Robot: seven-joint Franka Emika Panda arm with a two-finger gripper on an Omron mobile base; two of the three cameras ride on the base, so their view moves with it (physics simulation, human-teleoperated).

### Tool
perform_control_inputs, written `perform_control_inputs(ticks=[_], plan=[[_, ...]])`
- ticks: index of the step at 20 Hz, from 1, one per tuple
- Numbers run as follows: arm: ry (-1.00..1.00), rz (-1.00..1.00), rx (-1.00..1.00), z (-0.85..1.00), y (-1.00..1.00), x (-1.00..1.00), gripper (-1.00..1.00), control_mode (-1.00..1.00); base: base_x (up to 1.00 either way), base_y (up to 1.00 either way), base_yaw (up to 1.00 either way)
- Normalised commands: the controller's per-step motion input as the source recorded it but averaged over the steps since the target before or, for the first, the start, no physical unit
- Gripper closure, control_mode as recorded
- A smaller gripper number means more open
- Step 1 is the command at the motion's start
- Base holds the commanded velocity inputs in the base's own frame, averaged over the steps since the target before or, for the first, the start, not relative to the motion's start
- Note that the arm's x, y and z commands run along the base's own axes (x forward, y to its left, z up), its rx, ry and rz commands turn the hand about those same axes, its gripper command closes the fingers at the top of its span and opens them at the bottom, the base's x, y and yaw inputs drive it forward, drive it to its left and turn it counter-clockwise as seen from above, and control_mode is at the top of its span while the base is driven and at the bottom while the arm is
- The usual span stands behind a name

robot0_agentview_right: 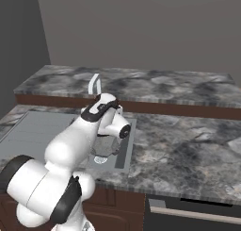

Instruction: Pick the glass cup and colander and place them in the sink. Then turn on the water.

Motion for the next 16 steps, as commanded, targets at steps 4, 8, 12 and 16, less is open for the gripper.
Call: perform_control_inputs(ticks=[4,8,12,16], plan=[[-0.01,0.01,0.05,-0.08,0.02,0.30,-1.00,-1.00,0.00,0.00,0.00],[-0.01,0.00,0.04,-0.09,0.07,0.30,-1.00,-1.00,0.00,0.00,0.00],[-0.02,0.00,0.04,-0.05,0.06,0.31,-1.00,-1.00,0.00,0.00,0.00],[-0.08,0.00,0.00,-0.01,0.06,0.27,-1.00,-1.00,0.00,0.00,0.00]])
